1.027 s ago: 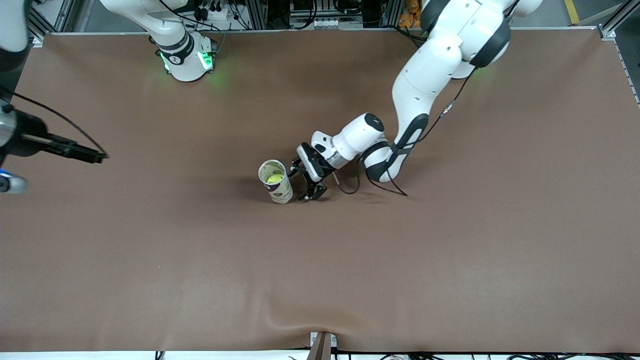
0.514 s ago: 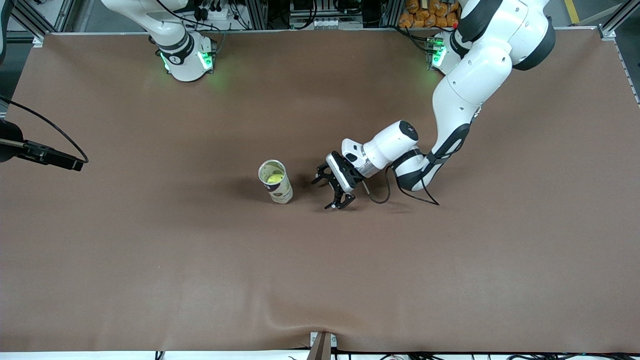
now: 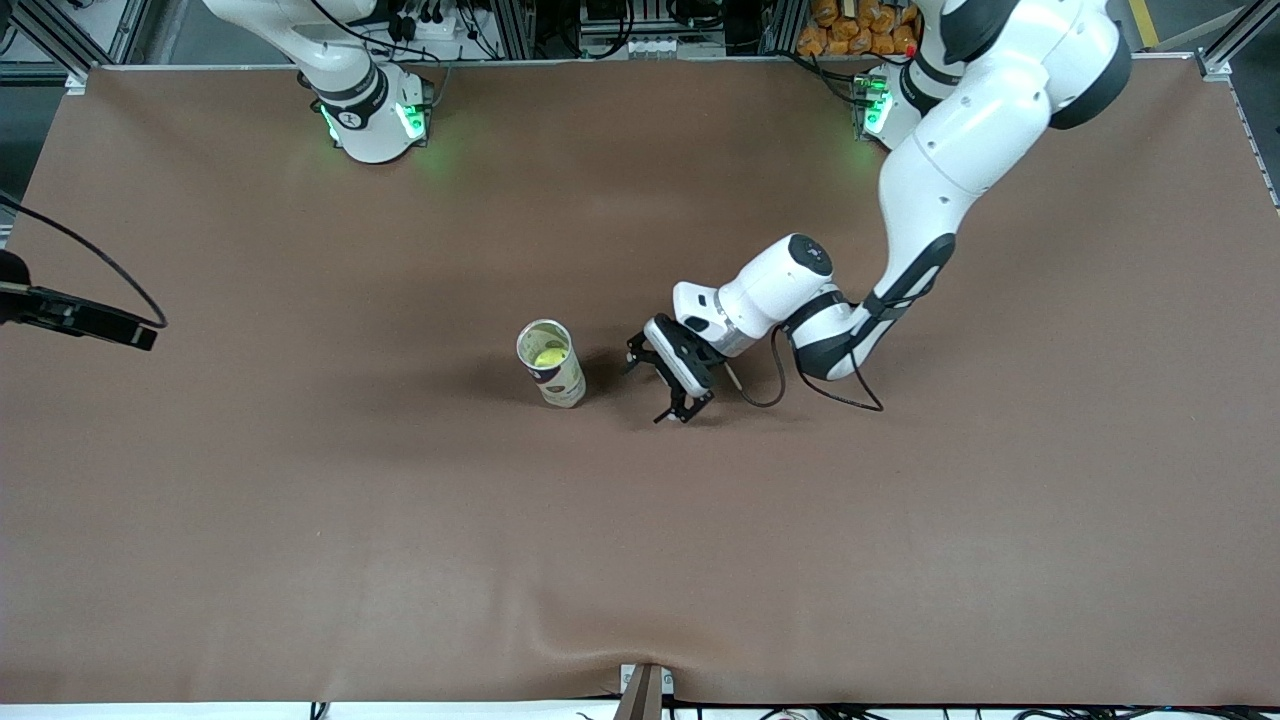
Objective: Insert tennis ball vertically with right arm
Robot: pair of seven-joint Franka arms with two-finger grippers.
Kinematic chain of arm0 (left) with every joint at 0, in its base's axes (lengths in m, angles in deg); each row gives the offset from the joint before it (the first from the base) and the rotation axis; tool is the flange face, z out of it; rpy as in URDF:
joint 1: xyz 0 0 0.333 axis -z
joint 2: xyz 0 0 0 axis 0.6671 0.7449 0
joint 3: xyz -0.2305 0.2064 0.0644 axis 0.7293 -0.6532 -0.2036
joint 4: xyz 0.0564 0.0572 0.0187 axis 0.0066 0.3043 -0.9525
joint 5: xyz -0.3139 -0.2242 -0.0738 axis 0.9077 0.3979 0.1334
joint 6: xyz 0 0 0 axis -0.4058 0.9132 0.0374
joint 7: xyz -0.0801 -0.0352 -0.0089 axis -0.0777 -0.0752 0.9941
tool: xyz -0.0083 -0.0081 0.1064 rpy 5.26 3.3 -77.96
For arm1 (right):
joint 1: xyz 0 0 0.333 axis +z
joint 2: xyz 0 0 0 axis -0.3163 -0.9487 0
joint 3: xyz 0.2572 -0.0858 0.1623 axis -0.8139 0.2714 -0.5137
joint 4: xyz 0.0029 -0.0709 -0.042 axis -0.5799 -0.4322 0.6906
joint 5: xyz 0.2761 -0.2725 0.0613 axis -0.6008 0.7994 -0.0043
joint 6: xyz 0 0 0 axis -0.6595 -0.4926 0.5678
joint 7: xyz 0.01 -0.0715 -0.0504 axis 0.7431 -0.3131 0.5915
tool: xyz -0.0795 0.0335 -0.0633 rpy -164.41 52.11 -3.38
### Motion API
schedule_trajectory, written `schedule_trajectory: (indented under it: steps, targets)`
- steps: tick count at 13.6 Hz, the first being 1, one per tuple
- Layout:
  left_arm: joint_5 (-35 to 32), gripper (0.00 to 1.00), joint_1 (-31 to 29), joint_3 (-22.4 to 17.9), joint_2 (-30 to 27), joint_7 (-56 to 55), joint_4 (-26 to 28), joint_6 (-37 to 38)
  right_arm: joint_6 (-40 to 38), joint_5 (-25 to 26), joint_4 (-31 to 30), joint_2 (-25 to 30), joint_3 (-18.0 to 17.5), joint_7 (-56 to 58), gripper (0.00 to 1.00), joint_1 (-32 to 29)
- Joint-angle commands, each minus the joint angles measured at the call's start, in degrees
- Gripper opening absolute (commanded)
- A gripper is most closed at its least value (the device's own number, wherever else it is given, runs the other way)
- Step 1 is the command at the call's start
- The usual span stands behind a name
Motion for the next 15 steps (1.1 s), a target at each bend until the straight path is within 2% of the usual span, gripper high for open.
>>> schedule_trajectory:
  steps: [1, 3, 5, 7, 9, 10, 12, 14, 15]
  targets:
    - [-0.44, 1.0, -4.23, 6.83, -1.53, -1.5, -1.04, 10.72, 5.44, 0.21, -9.15, 6.93, -0.05, 0.93, 1.0, 0.06]
    - [-0.44, 1.0, -8.88, 12.19, -1.62, -1.5, -1.05, 16.79, 10.62, 0.3, -15.74, 11.32, -0.05, 0.93, 1.0, 0.06]
    - [0.17, 1.0, -14.06, 19.39, -1.62, -1.5, -2.53, 27.4, 14.67, 0.21, -19.62, 14.32, -0.05, 0.85, 1.0, -0.29]
    - [0.52, 1.0, -15.67, 24.68, -1.62, -1.85, -5.78, 39.62, 18.97, 0.3, -22.96, 17.39, 0.04, 0.93, 1.0, -0.47]
    - [1.83, 1.0, -15.58, 28.11, -1.62, -3.43, -9.73, 50.79, 22.86, 0.21, -24.21, 18.64, 0.04, 0.85, 1.0, -0.99]
    - [2.28, 1.0, -15.41, 29.17, -1.54, -4.22, -11.75, 55.8, 22.87, 0.3, -24.04, 19.16, 0.13, 1.02, 1.0, -1.52]
    - [2.37, 1.0, -15.58, 30.84, -1.62, -6.33, -13.26, 61.28, 22.6, 0.47, -23.51, 19.43, 0.04, 0.76, 1.0, -1.61]
    - [2.55, 1.0, -16.81, 33.21, -1.62, -9.05, -15.36, 67.94, 16.75, 2.75, -19.84, 17.86, 0.04, 0.85, 1.0, -1.79]
    - [2.46, 1.0, -16.9, 34.18, -1.71, -9.06, -17.55, 73.55, 13.23, 3.46, -18.86, 17.32, -0.05, 1.02, 1.0, -1.62]
